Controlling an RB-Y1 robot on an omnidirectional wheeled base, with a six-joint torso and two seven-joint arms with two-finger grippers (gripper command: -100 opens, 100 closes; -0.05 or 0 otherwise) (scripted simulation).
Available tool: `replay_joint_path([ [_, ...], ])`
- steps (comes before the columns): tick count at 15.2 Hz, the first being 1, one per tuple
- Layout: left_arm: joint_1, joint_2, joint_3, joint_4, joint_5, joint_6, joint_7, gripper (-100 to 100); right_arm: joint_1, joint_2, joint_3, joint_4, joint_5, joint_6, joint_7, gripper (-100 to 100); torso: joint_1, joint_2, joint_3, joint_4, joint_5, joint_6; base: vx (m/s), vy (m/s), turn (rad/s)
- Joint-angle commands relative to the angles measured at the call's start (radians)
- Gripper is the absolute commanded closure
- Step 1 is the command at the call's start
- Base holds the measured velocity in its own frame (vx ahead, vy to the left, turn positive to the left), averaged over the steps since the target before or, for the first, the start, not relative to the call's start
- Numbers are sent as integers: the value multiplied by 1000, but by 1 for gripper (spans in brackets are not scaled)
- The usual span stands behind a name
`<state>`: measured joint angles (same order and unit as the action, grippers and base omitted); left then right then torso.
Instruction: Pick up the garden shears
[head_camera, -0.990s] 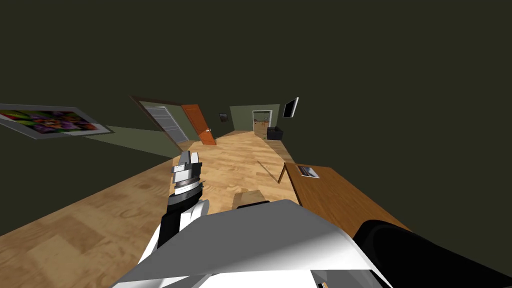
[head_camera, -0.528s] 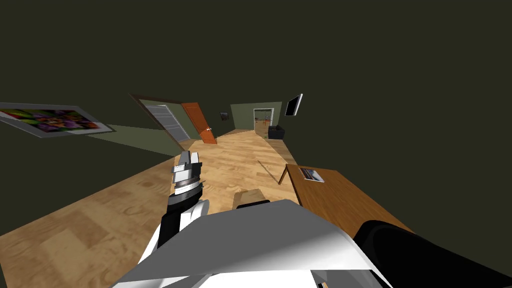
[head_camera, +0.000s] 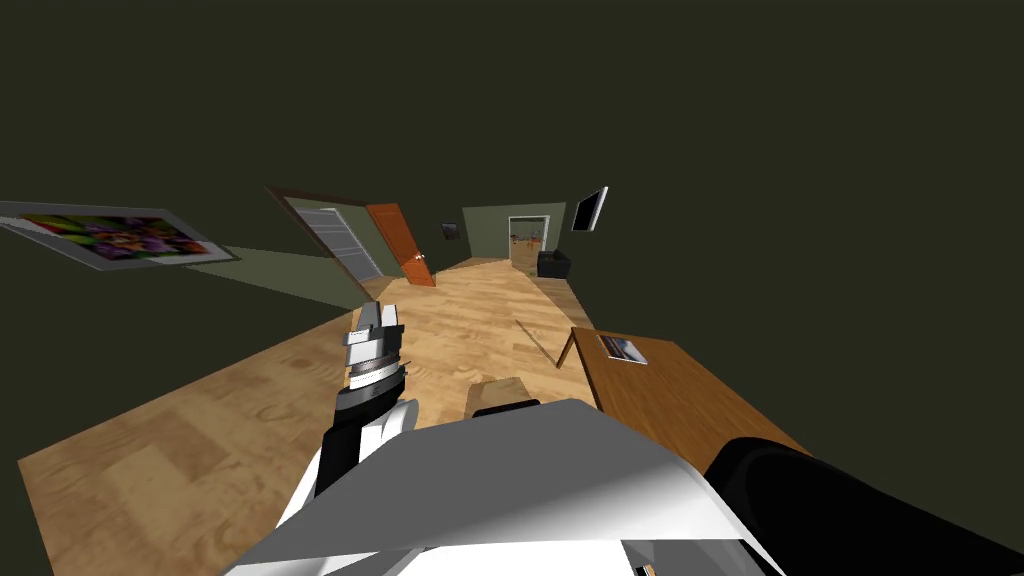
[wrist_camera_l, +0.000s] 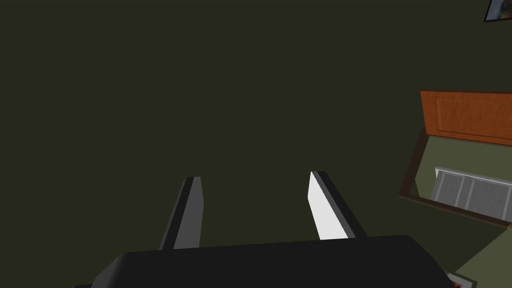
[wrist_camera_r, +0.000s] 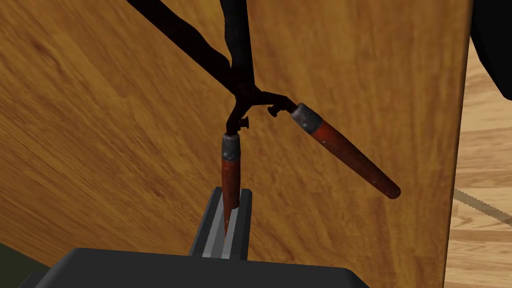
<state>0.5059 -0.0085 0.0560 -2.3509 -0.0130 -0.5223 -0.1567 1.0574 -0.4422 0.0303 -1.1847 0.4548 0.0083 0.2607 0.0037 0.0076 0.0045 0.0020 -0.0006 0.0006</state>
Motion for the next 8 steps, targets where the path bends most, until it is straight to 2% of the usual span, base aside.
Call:
replay_joint_path([
  [1,0,0,0,0,0,0,0,0,0,0,0,0,0,0,0,100,0,0,0,0,0,0,0,0,0],
  [2,0,0,0,0,0,0,0,0,0,0,0,-1,0,0,0,100,-1,0,0,0,0,0,0,0,0],
  [5,0,0,0,0,0,0,0,0,57,-14,-2,-61,3,5,-6,100,0,-2,-1,-1,0,1,37,16,-53],
  [8,0,0,0,0,0,0,0,0,89,-21,-5,-93,5,3,-8,100,1,-3,-2,-1,1,1,46,24,-39],
])
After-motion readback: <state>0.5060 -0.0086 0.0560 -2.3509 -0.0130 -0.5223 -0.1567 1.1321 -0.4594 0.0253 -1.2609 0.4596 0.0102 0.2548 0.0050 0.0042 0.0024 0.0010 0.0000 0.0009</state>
